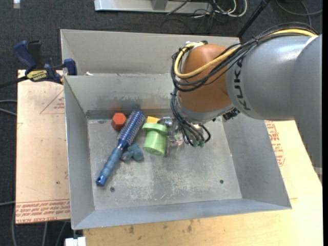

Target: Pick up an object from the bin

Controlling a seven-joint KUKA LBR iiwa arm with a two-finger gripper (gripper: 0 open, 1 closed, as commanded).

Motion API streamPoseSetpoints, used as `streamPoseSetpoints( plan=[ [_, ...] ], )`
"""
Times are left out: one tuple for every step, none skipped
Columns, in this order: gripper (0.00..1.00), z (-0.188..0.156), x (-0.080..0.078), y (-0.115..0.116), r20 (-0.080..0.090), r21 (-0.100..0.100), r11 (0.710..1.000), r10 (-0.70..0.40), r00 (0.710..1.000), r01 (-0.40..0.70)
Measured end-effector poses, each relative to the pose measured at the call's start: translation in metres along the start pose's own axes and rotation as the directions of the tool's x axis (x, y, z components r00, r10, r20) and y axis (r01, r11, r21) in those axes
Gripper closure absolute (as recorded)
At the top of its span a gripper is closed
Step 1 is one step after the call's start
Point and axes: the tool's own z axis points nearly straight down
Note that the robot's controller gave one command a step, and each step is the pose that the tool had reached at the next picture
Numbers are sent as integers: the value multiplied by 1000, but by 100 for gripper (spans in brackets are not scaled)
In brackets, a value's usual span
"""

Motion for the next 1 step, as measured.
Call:
streamPoseSetpoints(
  plan=[
    [100,-40,-2,0,1,0,1000,0,1000,0]
  ],
)
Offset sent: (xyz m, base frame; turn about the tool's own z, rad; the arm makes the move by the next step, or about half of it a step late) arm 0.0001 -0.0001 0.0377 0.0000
